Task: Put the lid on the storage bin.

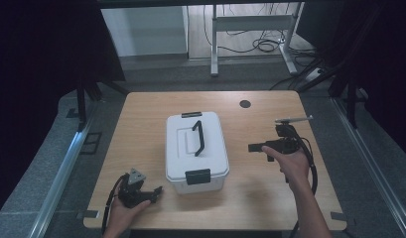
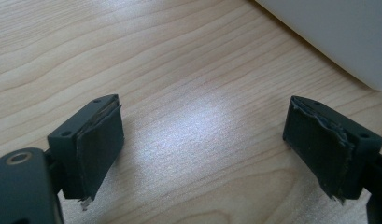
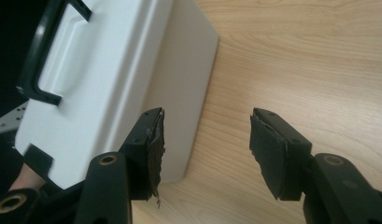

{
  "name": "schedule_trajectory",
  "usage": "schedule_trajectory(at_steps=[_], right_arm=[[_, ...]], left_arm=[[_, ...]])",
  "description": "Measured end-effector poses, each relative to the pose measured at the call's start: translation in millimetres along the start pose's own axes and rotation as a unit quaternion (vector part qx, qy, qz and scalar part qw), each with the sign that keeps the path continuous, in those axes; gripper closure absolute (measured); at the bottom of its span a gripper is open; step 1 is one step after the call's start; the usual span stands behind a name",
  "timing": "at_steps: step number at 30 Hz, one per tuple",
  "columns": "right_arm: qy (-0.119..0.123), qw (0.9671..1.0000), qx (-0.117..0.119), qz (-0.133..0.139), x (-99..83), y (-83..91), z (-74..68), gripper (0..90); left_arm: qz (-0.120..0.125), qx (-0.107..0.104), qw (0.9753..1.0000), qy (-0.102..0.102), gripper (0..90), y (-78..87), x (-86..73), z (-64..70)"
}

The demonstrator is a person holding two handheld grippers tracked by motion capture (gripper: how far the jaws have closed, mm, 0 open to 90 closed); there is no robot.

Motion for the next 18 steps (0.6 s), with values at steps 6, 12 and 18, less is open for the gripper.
schedule_trajectory(at_steps=[6, 12, 18], right_arm=[[0.003, 0.9999, 0.0, 0.01, -18.4, 0.1, 22.2, 44.3], [0.006, 0.9999, 0.006, 0.011, -36.0, -6.7, 34.7, 43.3], [0.001, 1.0, 0.002, 0.008, -41.1, -9.8, 40.5, 42.6]], left_arm=[[0.001, 0.0, 1.0, 0.001, 12.4, 0.0, 0.0, 0.1], [0.0, 0.0, 1.0, 0.0, 12.4, 0.0, 0.0, 0.0], [0.0, 0.0, 1.0, 0.0, 12.5, 0.1, -0.1, 0.0]])
Point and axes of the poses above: each handheld gripper's, and its own axes: y roughly backward along the jaws, x roughly out of its top, z roughly to its right, the point moved 6 cm from there along -y, roughly forward along the jaws, and after that the axes turned 2 degrees about -z, right-handed, at the moved point
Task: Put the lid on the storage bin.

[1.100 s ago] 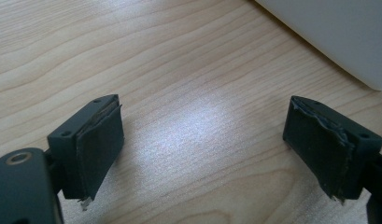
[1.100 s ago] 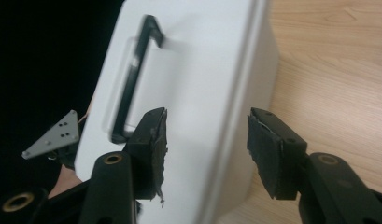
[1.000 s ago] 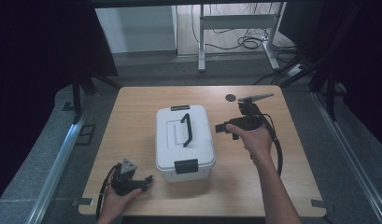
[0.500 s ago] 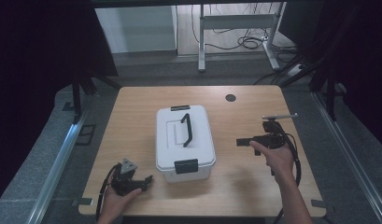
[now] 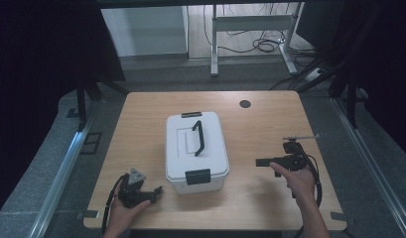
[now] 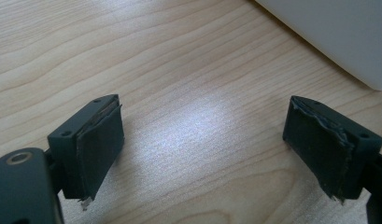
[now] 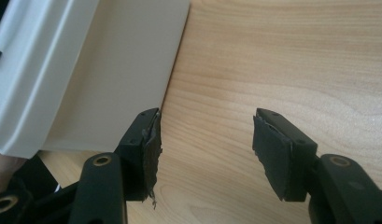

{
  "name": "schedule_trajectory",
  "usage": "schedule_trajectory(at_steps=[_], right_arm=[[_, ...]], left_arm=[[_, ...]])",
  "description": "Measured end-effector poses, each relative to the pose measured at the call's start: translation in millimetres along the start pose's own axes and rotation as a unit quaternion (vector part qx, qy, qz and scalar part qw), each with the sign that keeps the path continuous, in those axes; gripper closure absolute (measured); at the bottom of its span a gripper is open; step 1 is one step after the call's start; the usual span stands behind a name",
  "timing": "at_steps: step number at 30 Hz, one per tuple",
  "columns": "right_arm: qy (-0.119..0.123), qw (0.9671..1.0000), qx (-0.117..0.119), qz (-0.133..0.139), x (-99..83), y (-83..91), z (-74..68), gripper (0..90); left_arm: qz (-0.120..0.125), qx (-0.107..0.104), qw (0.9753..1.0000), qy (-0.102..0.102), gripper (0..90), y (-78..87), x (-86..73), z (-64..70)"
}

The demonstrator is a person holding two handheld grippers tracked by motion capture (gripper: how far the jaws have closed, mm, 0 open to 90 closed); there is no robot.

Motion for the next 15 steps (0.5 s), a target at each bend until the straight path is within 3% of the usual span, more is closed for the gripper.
schedule_trajectory(at_steps=[15], right_arm=[[-0.003, 0.9999, -0.003, -0.01, -5.0, -8.4, 3.0, 42.0]], left_arm=[[0.0, 0.0, 1.0, 0.0, 12.5, 0.0, 0.0, 0.0]])
Point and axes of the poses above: each handheld gripper's, and its own axes: y roughly backward along the jaws, x roughly out of its top, z roughly to its right, the point moved 6 cm from there along -y, roughly forward along the jaws, and after that the axes turned 2 degrees about -z, right-handed, at the moved point
